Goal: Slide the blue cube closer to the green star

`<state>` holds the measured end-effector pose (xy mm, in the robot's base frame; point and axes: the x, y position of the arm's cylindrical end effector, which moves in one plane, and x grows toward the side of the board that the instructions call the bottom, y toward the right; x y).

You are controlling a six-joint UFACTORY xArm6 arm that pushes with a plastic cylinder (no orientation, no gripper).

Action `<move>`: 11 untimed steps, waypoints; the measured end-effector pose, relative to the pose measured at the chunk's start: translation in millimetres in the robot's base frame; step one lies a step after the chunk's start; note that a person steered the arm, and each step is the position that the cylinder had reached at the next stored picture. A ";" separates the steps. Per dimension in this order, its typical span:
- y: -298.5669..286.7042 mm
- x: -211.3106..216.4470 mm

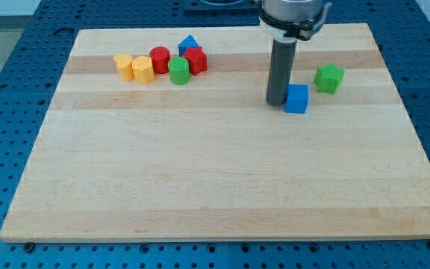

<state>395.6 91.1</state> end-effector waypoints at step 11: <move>82.5 23.1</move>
